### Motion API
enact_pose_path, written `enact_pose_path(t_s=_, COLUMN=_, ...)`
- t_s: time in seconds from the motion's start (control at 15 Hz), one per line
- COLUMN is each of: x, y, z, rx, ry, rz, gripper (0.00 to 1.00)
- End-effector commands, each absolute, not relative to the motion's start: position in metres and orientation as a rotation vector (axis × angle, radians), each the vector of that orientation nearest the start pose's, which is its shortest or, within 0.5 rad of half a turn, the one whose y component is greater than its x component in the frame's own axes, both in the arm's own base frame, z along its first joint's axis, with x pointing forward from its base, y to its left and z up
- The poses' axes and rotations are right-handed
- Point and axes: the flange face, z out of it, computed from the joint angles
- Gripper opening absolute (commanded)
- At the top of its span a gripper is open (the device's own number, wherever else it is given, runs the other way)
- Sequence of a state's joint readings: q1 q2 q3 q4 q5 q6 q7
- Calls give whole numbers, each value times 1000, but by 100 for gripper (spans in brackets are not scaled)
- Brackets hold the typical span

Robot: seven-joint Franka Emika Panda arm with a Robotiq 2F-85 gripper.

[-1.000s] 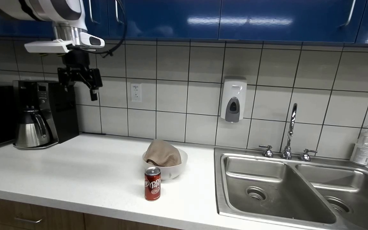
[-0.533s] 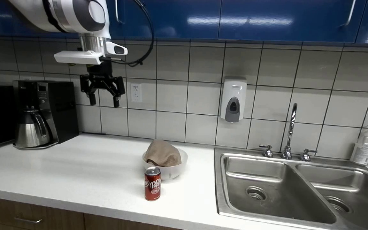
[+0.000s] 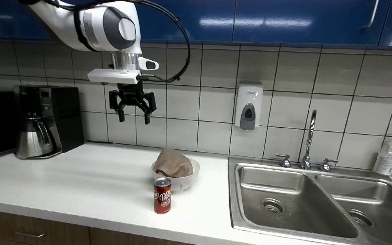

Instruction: Pick the brown towel from the clear bowl and place it on the counter top

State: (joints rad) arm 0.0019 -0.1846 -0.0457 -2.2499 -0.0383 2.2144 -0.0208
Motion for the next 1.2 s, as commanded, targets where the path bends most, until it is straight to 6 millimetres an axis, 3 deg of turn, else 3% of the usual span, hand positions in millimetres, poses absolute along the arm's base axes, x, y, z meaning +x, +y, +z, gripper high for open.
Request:
enact_pose_path(t_s=0.0, x=513, y=-48, z=439, rx=-3195, ry=-11, rz=-270, gripper=100)
enact_pose_path(t_s=0.6, x=541, y=-91, z=377, rx=-3230, ry=67, rz=-297, gripper=100)
enact_pose_path(t_s=1.13, x=566, y=-124, z=339, rx=-3240, ry=131, rz=-268, gripper=100)
